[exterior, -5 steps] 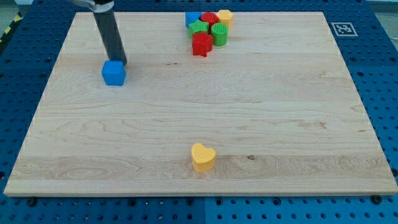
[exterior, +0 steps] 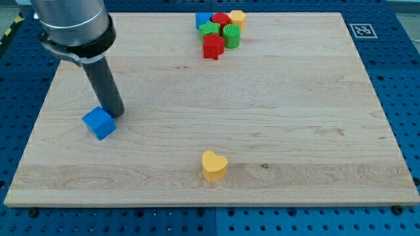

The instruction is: Push the blue cube at the bottom left

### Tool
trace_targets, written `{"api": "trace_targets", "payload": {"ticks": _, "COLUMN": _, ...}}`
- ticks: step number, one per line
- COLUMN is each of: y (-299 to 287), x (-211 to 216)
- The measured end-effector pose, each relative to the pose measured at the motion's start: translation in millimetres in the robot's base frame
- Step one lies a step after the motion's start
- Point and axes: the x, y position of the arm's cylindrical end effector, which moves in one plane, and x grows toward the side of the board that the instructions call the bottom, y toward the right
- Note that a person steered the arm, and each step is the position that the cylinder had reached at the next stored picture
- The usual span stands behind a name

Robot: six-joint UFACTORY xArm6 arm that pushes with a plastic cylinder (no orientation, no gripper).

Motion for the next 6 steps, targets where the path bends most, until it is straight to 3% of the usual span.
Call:
{"api": "trace_targets", "payload": {"ticks": 3, "y": -40.1, "x": 10.6}}
{"api": "trace_targets", "payload": {"ticks": 6, "y": -40.1, "x": 70.6}}
